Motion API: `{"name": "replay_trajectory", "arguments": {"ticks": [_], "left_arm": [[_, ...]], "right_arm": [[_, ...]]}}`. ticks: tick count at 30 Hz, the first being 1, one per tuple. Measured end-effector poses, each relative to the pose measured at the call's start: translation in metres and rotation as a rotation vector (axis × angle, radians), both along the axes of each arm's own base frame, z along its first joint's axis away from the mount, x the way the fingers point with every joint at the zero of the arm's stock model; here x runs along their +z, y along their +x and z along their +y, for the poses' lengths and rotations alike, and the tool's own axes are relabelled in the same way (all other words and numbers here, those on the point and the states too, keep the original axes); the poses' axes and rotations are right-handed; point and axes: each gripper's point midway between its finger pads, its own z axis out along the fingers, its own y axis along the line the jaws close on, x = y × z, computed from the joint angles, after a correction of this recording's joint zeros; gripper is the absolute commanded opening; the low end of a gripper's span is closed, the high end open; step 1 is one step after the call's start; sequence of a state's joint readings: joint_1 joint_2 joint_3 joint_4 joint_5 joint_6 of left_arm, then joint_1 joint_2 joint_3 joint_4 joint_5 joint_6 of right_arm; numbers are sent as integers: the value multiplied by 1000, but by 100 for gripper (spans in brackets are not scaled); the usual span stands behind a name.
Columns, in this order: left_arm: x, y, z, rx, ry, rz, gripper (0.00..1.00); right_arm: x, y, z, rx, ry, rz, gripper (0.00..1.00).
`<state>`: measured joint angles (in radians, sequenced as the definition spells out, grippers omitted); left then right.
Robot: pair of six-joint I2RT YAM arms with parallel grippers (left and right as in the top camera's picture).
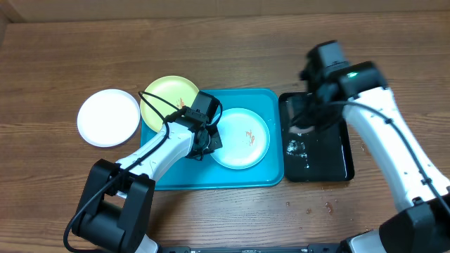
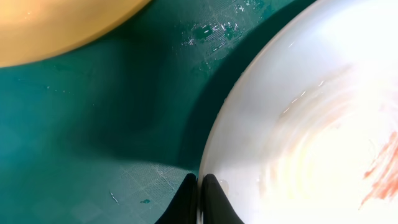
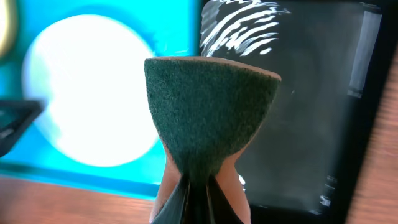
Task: Clean dirty plates on tray and stack at the side
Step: 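Grasp green sponge with right gripper and lift it toward light-blue plate, then scrub light-blue plate with sponge in right gripper while left holds plate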
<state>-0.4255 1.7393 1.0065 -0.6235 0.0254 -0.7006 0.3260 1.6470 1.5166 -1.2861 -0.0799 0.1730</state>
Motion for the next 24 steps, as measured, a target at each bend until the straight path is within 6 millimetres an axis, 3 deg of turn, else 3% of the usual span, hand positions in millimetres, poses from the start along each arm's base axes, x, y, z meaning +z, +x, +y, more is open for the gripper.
{"name": "replay_trajectory", "arguments": {"ticks": [6, 11, 15, 24], "left_arm": [[0, 0, 0, 0, 0, 1, 4], [0, -1, -1, -1, -4, 3, 5], [0, -1, -1, -2, -6, 5, 4], [0, -1, -1, -2, -6, 7, 4]], "right_arm": [[5, -9, 70, 93, 71, -65, 4], [-10, -14, 104, 127, 90, -117, 4], [-38, -16, 110, 130, 67, -118, 4], [-99, -4, 101, 95, -61, -64, 4]]}}
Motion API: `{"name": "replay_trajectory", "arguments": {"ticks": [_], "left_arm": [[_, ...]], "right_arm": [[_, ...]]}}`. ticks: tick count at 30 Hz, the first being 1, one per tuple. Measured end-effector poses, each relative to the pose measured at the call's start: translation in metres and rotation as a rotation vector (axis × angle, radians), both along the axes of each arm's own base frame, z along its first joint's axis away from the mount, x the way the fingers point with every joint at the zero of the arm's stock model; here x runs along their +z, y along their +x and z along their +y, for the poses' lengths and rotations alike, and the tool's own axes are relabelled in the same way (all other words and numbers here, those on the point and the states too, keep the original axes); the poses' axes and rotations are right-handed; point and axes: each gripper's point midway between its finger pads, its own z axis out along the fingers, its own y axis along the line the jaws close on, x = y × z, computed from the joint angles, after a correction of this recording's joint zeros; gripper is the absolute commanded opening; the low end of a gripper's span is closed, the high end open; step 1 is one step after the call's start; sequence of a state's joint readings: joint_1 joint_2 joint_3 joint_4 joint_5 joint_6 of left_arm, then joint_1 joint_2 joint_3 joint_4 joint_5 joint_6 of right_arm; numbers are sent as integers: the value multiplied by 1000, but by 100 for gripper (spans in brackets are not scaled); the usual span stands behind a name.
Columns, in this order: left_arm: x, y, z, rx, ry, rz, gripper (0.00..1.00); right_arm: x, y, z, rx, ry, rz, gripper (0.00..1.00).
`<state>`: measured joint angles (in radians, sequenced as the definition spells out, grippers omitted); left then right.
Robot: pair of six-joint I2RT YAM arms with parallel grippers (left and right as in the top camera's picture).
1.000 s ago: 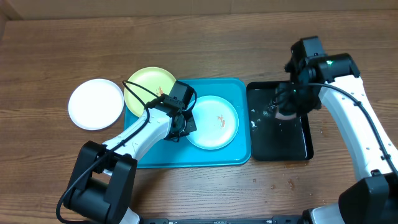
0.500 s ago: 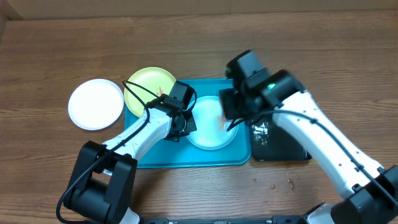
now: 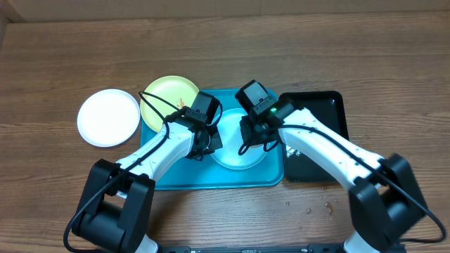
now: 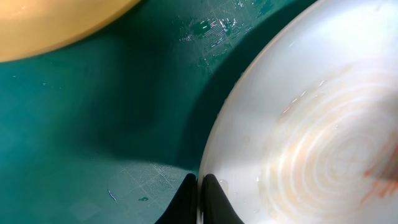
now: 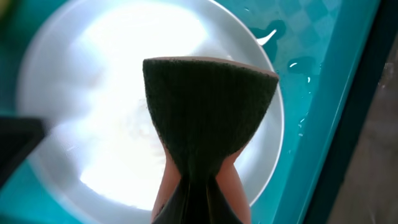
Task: Clean dirty plates on tray and stack at the side
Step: 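Scrub light-blue plate with sponge in right gripper while left holds plate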
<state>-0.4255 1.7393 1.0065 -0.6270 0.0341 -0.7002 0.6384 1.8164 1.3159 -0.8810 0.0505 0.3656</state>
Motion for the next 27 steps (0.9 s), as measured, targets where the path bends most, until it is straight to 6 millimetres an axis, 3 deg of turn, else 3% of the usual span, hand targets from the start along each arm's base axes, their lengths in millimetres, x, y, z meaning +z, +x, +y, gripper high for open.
{"name": "replay_trajectory", "arguments": {"ticks": [17, 27], "left_arm": [[0, -1, 0, -4, 0, 6, 5], [0, -2, 1, -4, 2, 9, 4]], "right_arm": [[-43, 4, -13, -40, -70, -17, 4], [-43, -10, 15, -3, 110, 85, 4]]}}
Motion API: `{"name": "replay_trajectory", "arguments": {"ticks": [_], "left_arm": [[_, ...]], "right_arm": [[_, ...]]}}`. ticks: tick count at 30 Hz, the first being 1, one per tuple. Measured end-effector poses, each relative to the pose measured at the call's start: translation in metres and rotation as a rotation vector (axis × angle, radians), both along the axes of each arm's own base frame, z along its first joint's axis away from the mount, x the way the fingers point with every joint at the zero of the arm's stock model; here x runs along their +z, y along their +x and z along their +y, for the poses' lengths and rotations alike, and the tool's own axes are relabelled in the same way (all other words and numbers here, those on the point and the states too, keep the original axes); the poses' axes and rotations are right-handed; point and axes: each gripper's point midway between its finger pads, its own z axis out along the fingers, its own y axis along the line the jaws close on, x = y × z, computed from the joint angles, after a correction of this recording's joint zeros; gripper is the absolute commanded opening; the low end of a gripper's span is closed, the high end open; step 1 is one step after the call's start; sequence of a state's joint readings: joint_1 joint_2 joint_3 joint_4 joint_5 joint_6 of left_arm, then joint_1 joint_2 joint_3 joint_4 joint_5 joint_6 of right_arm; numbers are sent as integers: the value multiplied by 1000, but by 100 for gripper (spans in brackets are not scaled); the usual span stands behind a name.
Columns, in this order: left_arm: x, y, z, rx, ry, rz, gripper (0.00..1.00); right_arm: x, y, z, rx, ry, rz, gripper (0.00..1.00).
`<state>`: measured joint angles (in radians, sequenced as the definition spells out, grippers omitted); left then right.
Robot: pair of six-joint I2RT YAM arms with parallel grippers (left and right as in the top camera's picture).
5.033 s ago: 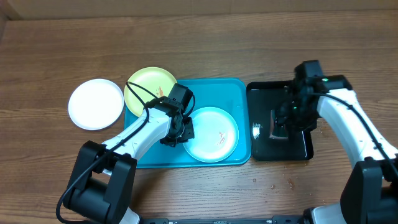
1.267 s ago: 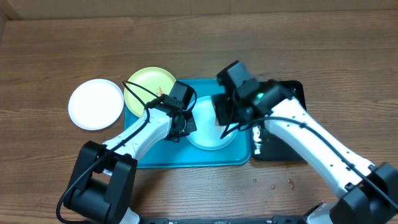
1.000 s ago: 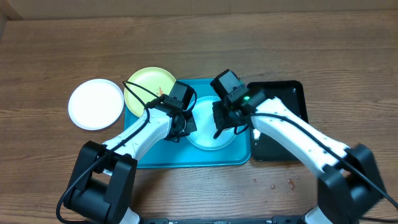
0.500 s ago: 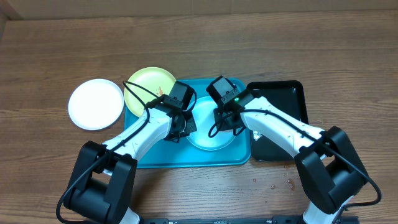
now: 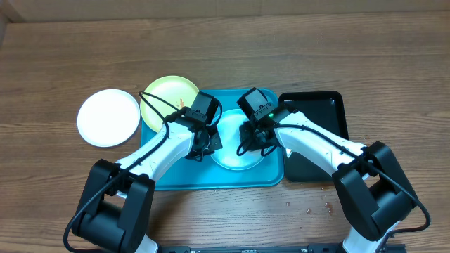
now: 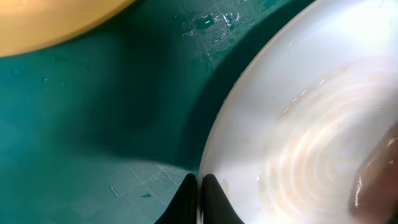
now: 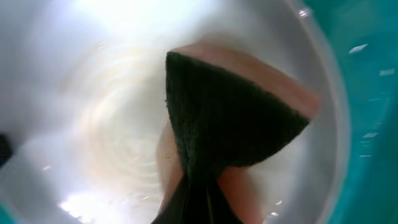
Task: Clean dirty plates on tray and stack at the side
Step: 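Scrub light-blue plate with sponge in right gripper while left holds plate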
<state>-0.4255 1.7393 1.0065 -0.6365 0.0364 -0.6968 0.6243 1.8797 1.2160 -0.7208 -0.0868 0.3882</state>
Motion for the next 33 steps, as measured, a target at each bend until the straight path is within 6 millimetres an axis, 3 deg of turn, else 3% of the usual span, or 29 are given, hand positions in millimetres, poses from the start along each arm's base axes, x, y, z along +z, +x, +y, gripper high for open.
{"name": "replay_trajectory", "arguments": {"ticks": [8, 14, 28, 33], "left_arm": [[0, -1, 0, 0, 1, 2, 4], [0, -1, 0, 0, 1, 2, 4], [0, -2, -2, -21, -9, 5, 6], [0, -3, -2, -23, -11, 11, 7]], "right_arm": [[2, -24, 26, 63, 110, 87, 4], [3, -26, 35, 76, 155, 97, 4], [12, -3, 55, 88, 257, 6, 4], [18, 15, 41, 34, 282, 6, 4]]}}
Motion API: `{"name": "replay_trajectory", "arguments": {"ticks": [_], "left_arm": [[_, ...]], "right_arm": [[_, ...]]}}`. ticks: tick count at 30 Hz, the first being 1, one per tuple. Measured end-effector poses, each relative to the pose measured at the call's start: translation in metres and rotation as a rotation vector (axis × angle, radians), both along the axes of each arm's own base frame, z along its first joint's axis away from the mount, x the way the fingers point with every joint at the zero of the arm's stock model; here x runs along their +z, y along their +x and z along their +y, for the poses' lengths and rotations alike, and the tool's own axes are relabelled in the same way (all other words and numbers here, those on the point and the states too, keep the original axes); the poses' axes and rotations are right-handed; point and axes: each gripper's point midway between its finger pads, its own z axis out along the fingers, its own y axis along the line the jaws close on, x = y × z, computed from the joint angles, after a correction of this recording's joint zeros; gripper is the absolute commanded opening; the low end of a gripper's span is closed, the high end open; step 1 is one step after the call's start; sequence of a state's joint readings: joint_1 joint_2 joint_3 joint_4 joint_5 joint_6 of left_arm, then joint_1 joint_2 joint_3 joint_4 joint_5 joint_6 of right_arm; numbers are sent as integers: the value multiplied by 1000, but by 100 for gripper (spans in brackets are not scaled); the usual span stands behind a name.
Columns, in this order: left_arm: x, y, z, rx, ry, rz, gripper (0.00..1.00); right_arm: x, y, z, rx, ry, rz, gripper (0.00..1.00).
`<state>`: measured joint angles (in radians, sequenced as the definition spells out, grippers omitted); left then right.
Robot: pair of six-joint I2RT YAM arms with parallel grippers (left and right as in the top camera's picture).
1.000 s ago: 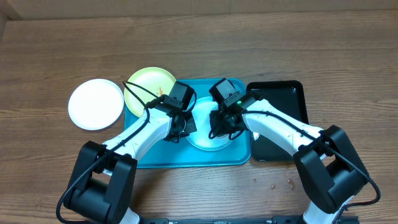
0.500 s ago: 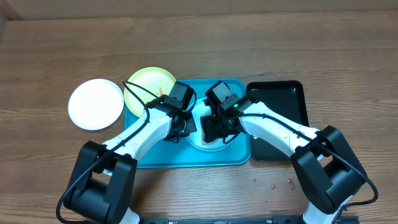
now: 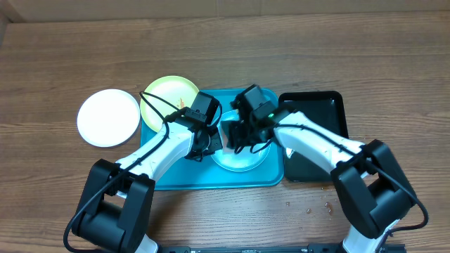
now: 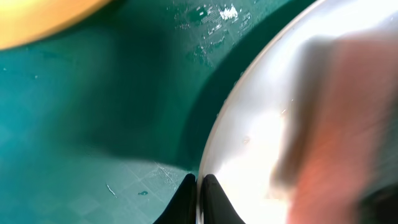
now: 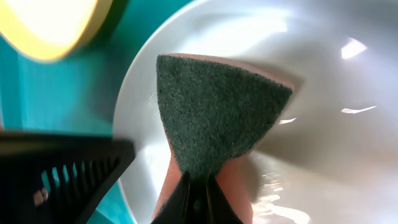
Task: Clean dirty plates on tray and stack at the side
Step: 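Scrub light-blue plate with sponge in right gripper while left holds plate, then return sponge to black tray and release it with right gripper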
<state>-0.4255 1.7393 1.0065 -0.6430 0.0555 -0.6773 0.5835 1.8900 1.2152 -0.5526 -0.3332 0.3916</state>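
A white plate (image 3: 239,156) lies on the teal tray (image 3: 176,176); its rim fills the left wrist view (image 4: 249,124). My left gripper (image 4: 199,186) is shut on the plate's left rim (image 3: 211,140). My right gripper (image 5: 199,186) is shut on a green-and-orange sponge (image 5: 217,118), pressed on the plate's left half (image 5: 323,155), close to the left gripper (image 5: 56,174). The sponge shows as an orange blur (image 4: 336,124) in the left wrist view. A yellow plate (image 3: 169,95) leans on the tray's back left corner. A clean white plate (image 3: 109,117) lies on the table at the left.
A black tray (image 3: 323,140) stands right of the teal tray, with water on it. Small crumbs (image 3: 316,206) lie on the wooden table near the front right. The two arms stand close together over the teal tray.
My right gripper has moved the sponge from the plate's middle to its left half, near the left gripper. The left gripper still grips the rim.
The right gripper held the sponge over the black tray while the left gripper gripped the stained white plate's rim. Then the sponge was above the plate, then pressed on its middle. Now it is on the left half, and the orange stain no longer shows.
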Motion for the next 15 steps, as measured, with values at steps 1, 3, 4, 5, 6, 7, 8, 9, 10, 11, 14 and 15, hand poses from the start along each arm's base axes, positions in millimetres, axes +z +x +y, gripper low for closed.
{"name": "replay_trajectory", "arguments": {"ticks": [1, 3, 4, 5, 6, 7, 8, 9, 10, 11, 14, 15], "left_arm": [[0, 0, 0, -1, 0, 2, 7], [0, -1, 0, -1, -2, 5, 7], [0, -1, 0, -2, -2, 6, 7], [0, -1, 0, -3, -1, 6, 7], [0, -1, 0, -4, -1, 6, 8], [0, -1, 0, -4, -1, 6, 8], [0, -2, 0, -4, -1, 6, 8], [0, -2, 0, -5, -1, 7, 8], [0, -2, 0, -5, -2, 9, 8], [0, -2, 0, -5, -3, 10, 8], [0, -2, 0, -5, -3, 10, 8], [0, -2, 0, -5, -3, 10, 8]], "right_arm": [[3, 6, -5, -18, 11, 7, 4], [8, 14, -15, -42, 32, 21, 4], [11, 17, -22, -50, 39, 34, 4], [15, 18, -29, -59, 41, 49, 4], [19, 17, -36, -65, 40, 61, 4], [25, 16, -45, -70, 39, 71, 4], [31, 14, -54, -74, 37, 76, 4], [36, 13, -61, -76, 34, 79, 4], [42, 11, -69, -81, 28, 81, 4], [49, 10, -77, -86, 21, 75, 4], [62, 7, -114, -126, -51, 67, 4], [62, 6, -123, -136, -76, 69, 4]]}}
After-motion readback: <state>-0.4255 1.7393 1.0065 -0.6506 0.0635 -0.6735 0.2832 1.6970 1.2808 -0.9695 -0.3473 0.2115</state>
